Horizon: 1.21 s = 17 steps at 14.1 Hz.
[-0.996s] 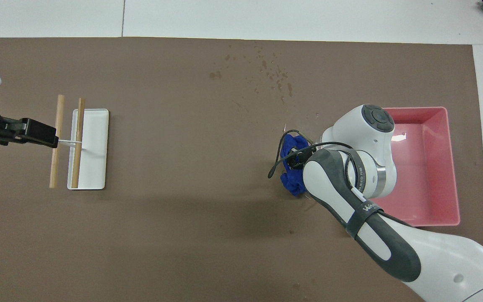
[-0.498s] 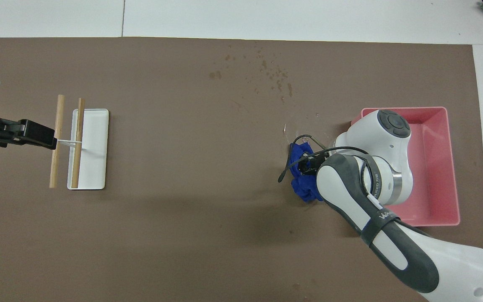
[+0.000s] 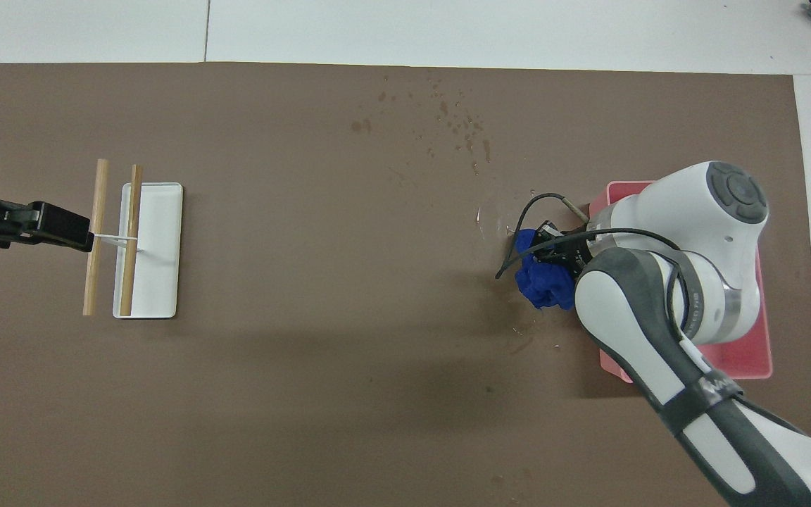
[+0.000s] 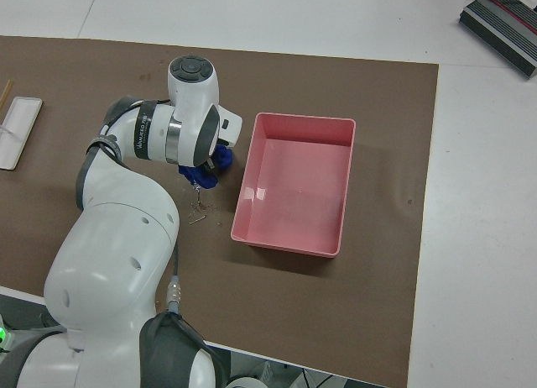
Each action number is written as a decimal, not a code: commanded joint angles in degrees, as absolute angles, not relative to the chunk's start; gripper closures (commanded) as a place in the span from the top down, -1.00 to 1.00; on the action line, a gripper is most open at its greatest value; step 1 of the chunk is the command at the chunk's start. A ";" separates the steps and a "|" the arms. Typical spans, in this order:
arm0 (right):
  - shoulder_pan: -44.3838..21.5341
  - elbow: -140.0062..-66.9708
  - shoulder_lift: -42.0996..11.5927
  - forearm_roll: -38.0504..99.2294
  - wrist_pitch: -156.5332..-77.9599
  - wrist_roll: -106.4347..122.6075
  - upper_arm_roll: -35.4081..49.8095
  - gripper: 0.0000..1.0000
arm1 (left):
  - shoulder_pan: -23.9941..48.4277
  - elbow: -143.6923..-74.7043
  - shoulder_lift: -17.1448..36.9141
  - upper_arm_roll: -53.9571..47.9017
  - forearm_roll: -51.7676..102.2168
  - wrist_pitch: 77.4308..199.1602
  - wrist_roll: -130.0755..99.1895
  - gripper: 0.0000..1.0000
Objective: Wipe water with towel using both arms
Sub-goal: 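Drop the towel into the pink bin by opening the right gripper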
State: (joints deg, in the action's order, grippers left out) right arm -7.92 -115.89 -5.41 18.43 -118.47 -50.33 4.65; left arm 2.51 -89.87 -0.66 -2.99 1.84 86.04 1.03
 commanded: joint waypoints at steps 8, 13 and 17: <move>4.28 -114.17 5.71 11.78 -104.76 -35.73 4.92 -1.00 | 0.44 -92.29 -2.64 -3.78 2.55 87.19 1.50 1.00; 9.75 -117.33 3.00 6.60 -108.09 -18.14 5.10 -1.00 | 1.23 -92.29 -2.64 -3.78 2.55 86.84 1.41 1.00; 10.37 -120.66 -2.20 4.93 -113.53 -10.20 5.10 -1.00 | 0.62 -92.29 -2.64 -3.69 2.55 86.66 1.49 1.00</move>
State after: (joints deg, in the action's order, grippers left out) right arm 9.43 -118.59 -0.63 6.99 -110.03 -13.49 4.10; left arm 1.23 -90.36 -1.02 -3.75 1.88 86.06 1.17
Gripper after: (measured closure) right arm 0.819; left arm 0.000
